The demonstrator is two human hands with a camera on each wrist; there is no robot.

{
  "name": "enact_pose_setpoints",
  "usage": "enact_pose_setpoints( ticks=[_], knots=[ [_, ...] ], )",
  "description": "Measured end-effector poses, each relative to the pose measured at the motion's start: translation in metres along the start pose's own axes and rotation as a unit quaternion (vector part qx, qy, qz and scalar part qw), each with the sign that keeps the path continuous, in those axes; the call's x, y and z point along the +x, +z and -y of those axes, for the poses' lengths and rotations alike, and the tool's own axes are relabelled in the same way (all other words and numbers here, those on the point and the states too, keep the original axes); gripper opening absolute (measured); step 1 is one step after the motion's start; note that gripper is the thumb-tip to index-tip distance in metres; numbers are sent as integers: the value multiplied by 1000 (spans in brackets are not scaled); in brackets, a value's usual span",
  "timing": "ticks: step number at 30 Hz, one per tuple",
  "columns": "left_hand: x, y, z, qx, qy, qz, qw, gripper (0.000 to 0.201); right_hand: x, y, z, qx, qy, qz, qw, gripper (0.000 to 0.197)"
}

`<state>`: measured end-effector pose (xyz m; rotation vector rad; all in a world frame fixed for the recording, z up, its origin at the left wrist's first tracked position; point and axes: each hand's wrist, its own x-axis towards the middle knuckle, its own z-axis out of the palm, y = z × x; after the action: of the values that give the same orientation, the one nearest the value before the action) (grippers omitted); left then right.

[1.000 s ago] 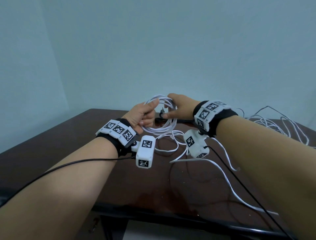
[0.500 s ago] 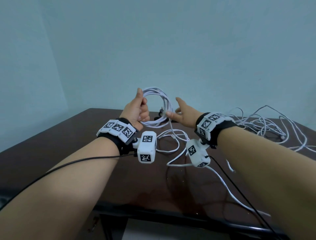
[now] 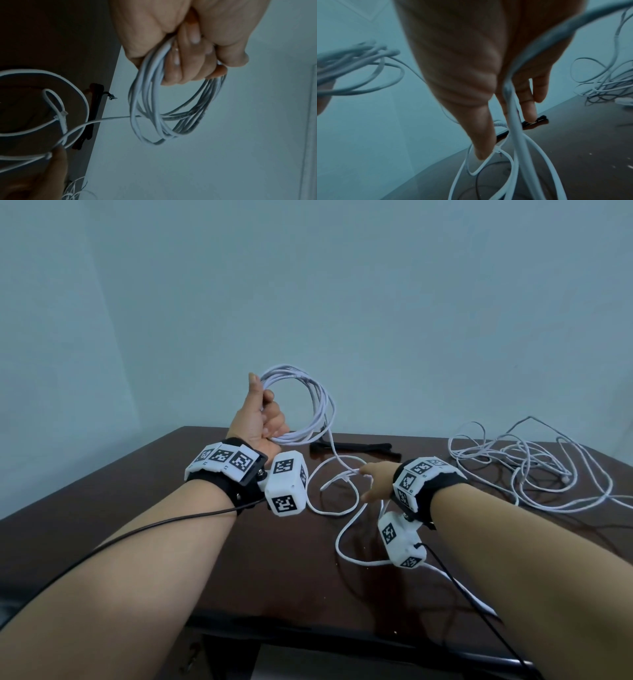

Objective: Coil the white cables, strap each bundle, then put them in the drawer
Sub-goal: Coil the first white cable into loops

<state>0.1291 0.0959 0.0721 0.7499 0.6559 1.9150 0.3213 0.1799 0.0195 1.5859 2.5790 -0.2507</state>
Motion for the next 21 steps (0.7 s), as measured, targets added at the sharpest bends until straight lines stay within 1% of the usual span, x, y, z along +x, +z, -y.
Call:
enact_pose_setpoints(
  ticks=[1, 3, 5, 6, 8, 10, 11, 12, 13, 15, 16, 18, 21],
  knots=[
    [0, 1, -1, -3, 2, 2, 1000, 46, -1, 1, -1, 7, -4, 2, 1000, 64],
    [1, 2, -2, -2, 2, 1, 1000, 46, -3, 1, 0, 6, -7, -16, 1000, 49],
    [2, 1, -2, 5, 6, -9, 1000, 45, -5, -5, 4, -7, -4, -57, 998, 33],
    [3, 0, -1, 12, 10, -18, 1000, 45, -6, -10, 6, -2, 1, -78, 997, 30],
    [6, -2, -1, 35, 19, -37, 999, 45, -6, -17, 8, 66, 2, -127, 990, 23],
    [9, -5, 0, 62, 28, -52, 996, 46, -1, -20, 5, 159, 1, -194, 968, 16],
    [9, -6, 1, 74, 32, -57, 995, 46, 0, -20, 4, 175, 3, -232, 957, 16],
    [10, -7, 2, 86, 37, -62, 994, 46, 1, -20, 4, 161, 7, -268, 950, 18],
    [10, -7, 3, 99, 43, -67, 992, 46, 0, -22, 5, 121, 7, -300, 946, 20],
    [12, -8, 6, 125, 59, -77, 988, 45, -4, -24, 9, 21, -16, -356, 934, 22],
    [12, -8, 8, 137, 66, -78, 985, 43, -6, -27, 12, -21, -30, -371, 928, 23],
    [14, -9, 11, 160, 81, -75, 981, 41, -11, -31, 16, -87, -52, -388, 916, 27],
    [16, -9, 15, 198, 100, -70, 972, 37, -18, -39, 21, -149, -98, -378, 908, 33]
  ],
)
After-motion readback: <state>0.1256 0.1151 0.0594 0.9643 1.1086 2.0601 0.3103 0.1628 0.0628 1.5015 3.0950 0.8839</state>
